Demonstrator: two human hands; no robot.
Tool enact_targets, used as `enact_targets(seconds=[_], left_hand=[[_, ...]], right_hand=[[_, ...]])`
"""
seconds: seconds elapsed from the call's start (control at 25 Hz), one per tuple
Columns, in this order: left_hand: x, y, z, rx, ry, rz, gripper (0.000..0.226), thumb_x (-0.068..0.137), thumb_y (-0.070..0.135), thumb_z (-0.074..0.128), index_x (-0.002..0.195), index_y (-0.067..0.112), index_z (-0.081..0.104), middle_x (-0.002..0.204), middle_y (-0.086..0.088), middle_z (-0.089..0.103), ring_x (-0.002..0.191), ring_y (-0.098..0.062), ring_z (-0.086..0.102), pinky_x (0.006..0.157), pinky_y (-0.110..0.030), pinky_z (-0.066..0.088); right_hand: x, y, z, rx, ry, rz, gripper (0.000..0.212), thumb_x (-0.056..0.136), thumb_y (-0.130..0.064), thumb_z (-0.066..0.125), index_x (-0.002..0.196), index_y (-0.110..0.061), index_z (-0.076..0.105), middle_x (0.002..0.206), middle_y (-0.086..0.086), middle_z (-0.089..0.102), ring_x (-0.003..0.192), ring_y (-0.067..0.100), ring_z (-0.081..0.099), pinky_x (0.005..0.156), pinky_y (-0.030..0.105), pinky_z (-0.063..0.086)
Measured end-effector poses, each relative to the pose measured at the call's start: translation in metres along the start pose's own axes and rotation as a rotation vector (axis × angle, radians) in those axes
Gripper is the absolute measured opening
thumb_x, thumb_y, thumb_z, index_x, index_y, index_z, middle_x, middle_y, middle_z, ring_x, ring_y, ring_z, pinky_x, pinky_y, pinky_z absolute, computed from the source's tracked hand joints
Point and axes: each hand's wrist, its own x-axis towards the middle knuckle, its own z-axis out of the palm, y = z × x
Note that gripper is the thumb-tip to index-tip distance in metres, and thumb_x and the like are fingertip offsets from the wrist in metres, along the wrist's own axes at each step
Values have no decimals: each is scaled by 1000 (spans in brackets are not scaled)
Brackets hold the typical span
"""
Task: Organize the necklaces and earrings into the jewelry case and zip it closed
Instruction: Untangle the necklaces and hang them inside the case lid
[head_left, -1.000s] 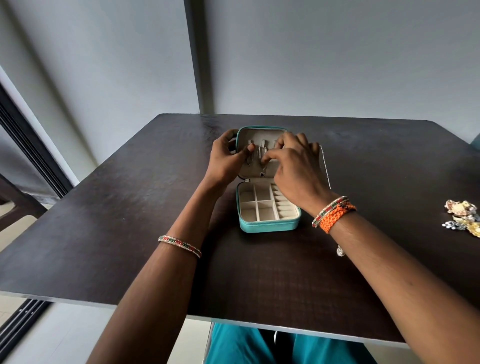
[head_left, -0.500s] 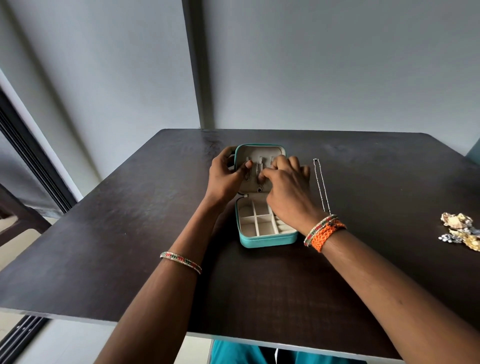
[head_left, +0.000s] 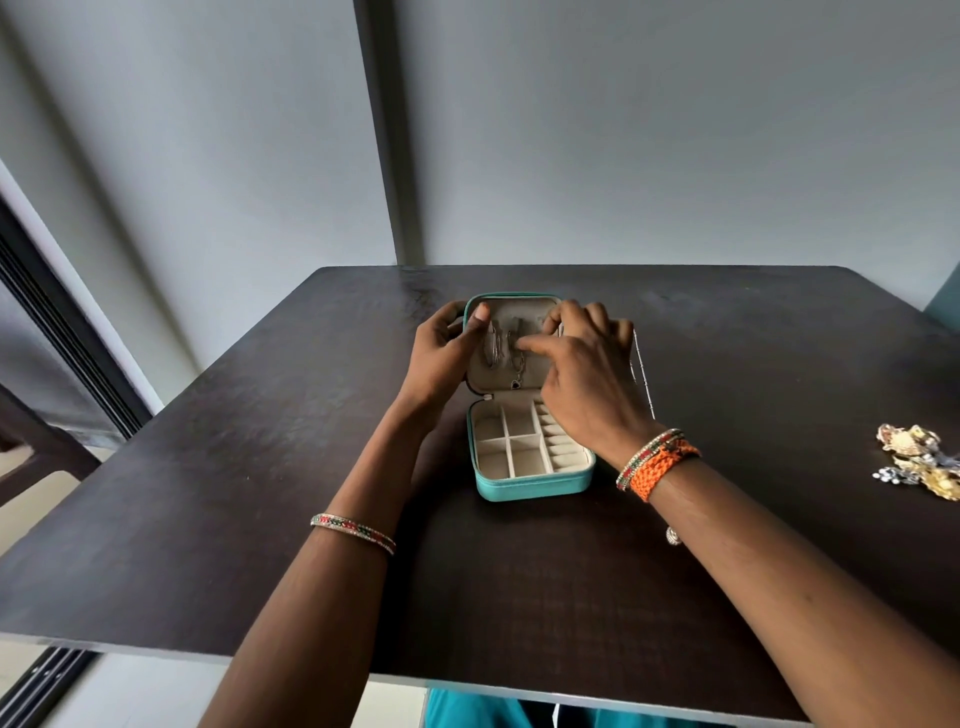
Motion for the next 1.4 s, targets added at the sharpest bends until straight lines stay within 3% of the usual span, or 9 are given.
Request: enact_targets(seconds=[0.2, 0.44, 0.6, 0.84, 1.04, 1.16, 1.32, 1.4], left_hand=[[2, 4, -6, -1, -67, -54, 39, 82, -15, 54, 99, 20, 60, 85, -2, 65, 74, -14, 60, 63, -24, 54], [2, -2, -16, -7, -215, -33, 49, 68, -6, 63, 109, 20, 56, 95, -4, 65, 81, -12, 63, 73, -27, 55], [0, -1, -17, 56, -222, -41, 55, 63, -3, 61, 113, 19, 52, 95, -2, 64, 80, -10, 63, 76, -29, 54], [-2, 0, -19, 148, -269, -39, 71, 68, -10, 66, 128, 17, 41, 106, -2, 58, 92, -12, 58, 75, -23, 55], [-4, -1, -20, 194, -283, -55, 83, 79, -18, 60, 143, 23, 26, 108, -3, 55, 96, -14, 57, 80, -25, 56], [-3, -1, -20, 142, -265, -90, 72, 82, -15, 57, 138, 23, 34, 114, -7, 56, 99, -17, 58, 83, -30, 55], [-1, 0, -11, 63, -115, -166, 21, 98, 17, 45, 115, 11, 55, 96, -5, 63, 84, -14, 60, 75, -27, 53], [-1, -6, -9, 110, -37, -150, 32, 102, 28, 35, 103, 9, 61, 91, -5, 65, 80, -12, 62, 71, -23, 53]], right_hand=[[-2, -4, 0, -37, -25, -13, 42, 78, 2, 53, 107, -21, 72, 102, 2, 53, 101, 22, 42, 76, 31, 15], [-3, -8, 0, -33, -46, -26, 37, 77, -1, 55, 103, -18, 74, 100, 2, 54, 102, 23, 44, 80, 34, 19], [-4, -10, -2, -27, -63, -28, 36, 78, -3, 53, 104, -18, 73, 100, 2, 53, 103, 23, 43, 81, 34, 19], [-6, -11, 0, -25, -87, 3, 32, 83, -6, 52, 103, -21, 73, 106, -1, 54, 104, 18, 39, 82, 34, 19], [-6, -9, 4, -11, -118, 18, 35, 83, -5, 51, 106, -21, 72, 109, 0, 54, 105, 18, 39, 81, 34, 19], [-5, -9, 3, 0, -77, -5, 35, 81, -4, 52, 105, -20, 72, 105, 2, 55, 104, 21, 41, 83, 36, 22], [12, 16, -11, 136, 183, 137, 39, 75, -4, 49, 106, -18, 68, 100, 6, 59, 103, 27, 50, 85, 36, 29], [30, 53, -8, 250, 157, 340, 37, 78, -4, 46, 105, -18, 67, 105, 5, 65, 111, 28, 53, 93, 38, 37]])
